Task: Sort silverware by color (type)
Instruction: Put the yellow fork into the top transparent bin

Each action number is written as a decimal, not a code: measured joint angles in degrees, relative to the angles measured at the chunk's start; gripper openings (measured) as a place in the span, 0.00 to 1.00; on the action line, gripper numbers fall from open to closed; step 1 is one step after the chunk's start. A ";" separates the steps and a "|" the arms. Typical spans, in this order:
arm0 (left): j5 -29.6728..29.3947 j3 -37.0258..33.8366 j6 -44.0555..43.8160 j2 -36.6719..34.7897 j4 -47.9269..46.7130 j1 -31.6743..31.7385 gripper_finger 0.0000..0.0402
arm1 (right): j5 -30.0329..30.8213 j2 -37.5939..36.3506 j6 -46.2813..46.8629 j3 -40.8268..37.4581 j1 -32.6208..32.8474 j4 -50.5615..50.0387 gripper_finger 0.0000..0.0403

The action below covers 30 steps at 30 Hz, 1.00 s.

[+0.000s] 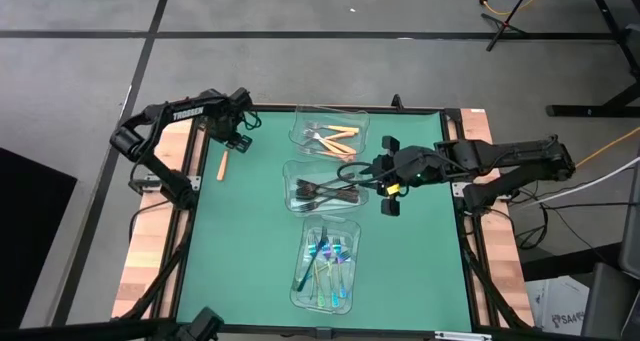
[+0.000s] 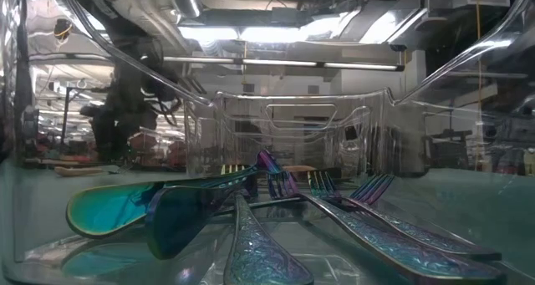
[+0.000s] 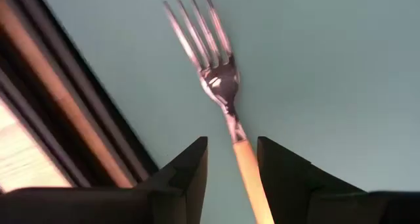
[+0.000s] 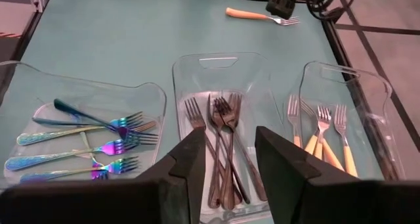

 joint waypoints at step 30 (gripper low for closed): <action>1.20 -2.91 -1.01 0.91 5.36 0.62 0.31 | -0.46 -0.02 -0.02 0.00 0.00 -0.05 0.30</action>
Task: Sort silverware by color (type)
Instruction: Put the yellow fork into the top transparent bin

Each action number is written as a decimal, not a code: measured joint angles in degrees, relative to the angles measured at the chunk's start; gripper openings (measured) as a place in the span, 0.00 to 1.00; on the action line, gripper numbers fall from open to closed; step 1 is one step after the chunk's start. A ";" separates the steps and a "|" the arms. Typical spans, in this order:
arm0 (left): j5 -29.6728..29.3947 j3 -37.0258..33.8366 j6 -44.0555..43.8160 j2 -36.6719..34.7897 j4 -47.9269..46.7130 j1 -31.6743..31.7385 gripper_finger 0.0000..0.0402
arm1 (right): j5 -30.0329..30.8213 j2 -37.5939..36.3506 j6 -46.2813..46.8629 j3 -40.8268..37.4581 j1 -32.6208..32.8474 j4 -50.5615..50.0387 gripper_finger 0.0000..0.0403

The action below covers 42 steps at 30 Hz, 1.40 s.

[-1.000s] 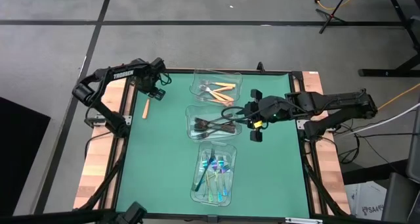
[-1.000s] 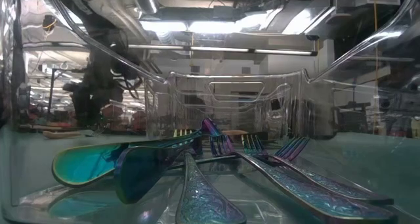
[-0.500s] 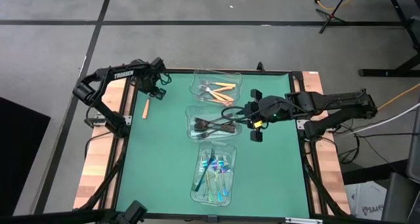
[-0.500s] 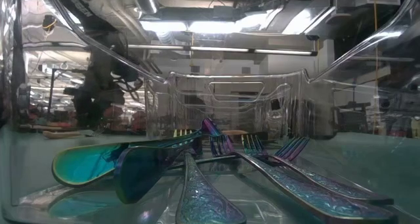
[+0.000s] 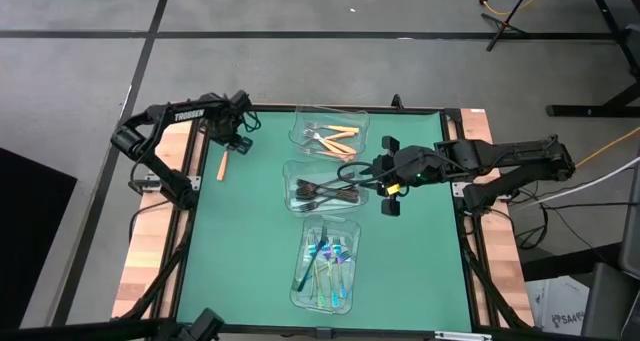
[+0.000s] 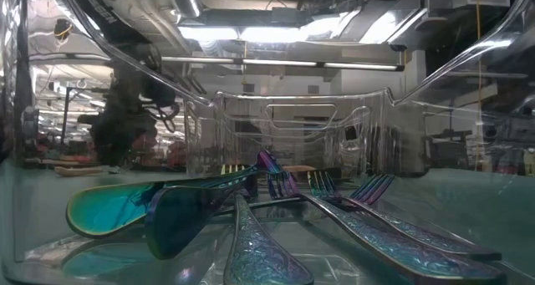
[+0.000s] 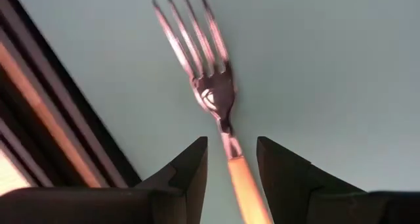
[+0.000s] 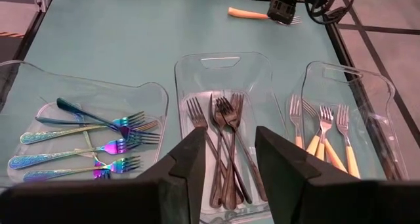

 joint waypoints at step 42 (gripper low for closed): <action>-5.04 -3.98 3.10 0.00 1.08 -4.00 0.31 | -0.52 0.00 0.00 0.00 0.00 -0.04 0.30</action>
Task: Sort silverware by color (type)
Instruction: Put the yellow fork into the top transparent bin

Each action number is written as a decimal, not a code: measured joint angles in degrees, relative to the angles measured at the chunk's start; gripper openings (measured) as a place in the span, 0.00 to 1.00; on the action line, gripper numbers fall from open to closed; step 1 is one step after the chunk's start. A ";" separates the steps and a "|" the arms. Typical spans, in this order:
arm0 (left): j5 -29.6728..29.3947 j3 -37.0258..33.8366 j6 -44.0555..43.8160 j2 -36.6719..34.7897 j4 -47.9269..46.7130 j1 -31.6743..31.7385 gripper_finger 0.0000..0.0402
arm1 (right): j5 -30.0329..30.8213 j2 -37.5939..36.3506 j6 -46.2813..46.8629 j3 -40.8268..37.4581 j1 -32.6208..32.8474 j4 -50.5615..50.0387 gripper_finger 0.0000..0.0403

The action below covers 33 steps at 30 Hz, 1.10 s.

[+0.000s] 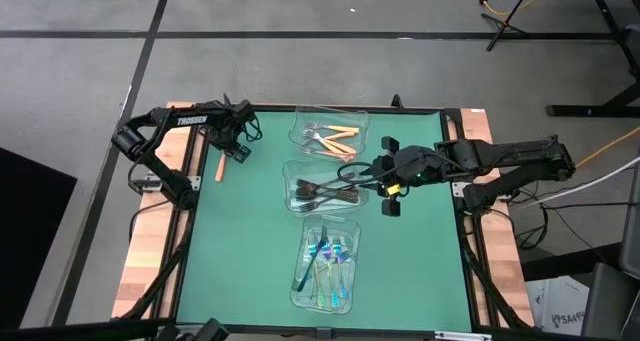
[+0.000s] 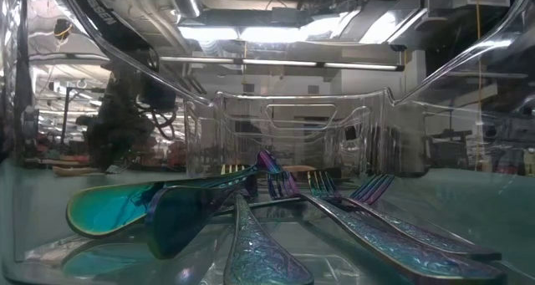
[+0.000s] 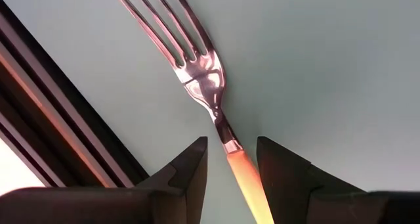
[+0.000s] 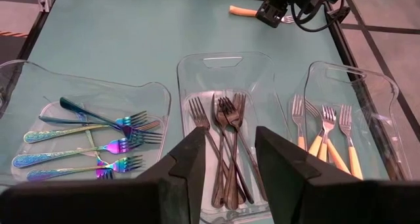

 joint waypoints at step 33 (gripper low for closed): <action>9.80 0.06 2.56 -0.08 2.02 -0.63 0.18 | 0.00 -0.02 0.00 0.00 0.00 -1.25 0.30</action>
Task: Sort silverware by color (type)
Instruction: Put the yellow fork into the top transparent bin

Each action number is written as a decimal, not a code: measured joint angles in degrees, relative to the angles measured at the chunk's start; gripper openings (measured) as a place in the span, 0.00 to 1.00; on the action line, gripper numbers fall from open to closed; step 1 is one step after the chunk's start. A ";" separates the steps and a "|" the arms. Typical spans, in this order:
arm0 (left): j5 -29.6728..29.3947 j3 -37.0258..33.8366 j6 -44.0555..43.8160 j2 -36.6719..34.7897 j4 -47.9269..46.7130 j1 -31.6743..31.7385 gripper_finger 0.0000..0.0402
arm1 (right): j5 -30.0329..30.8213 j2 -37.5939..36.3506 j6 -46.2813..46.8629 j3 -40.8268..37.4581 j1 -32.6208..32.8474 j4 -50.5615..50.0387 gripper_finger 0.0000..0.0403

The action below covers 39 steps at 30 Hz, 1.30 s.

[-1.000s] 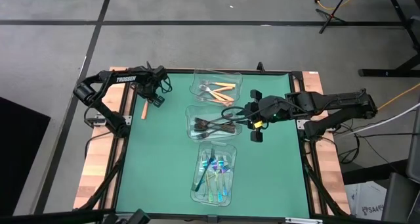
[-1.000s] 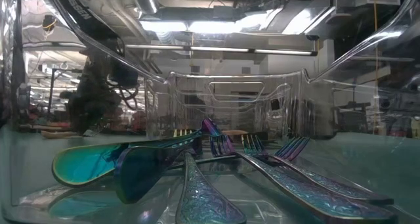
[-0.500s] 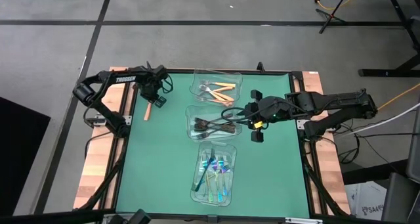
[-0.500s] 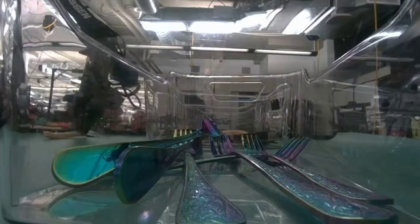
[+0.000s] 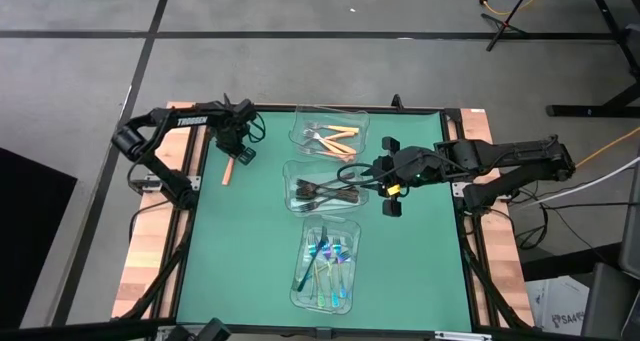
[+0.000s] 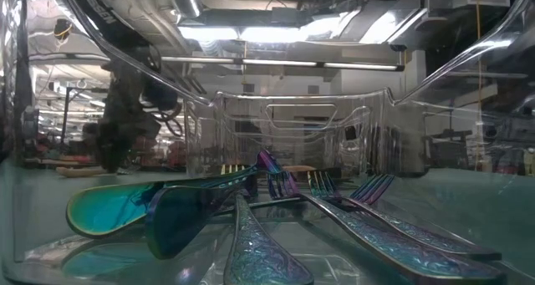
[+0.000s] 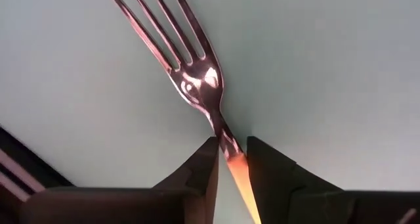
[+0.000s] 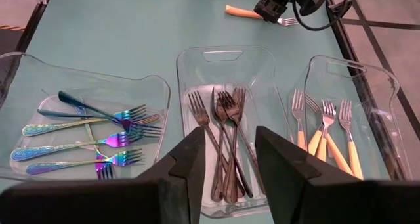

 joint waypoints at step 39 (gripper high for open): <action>8.59 8.88 -10.84 0.12 3.21 -2.19 0.04 | 0.13 0.00 -0.01 0.00 0.00 1.40 0.30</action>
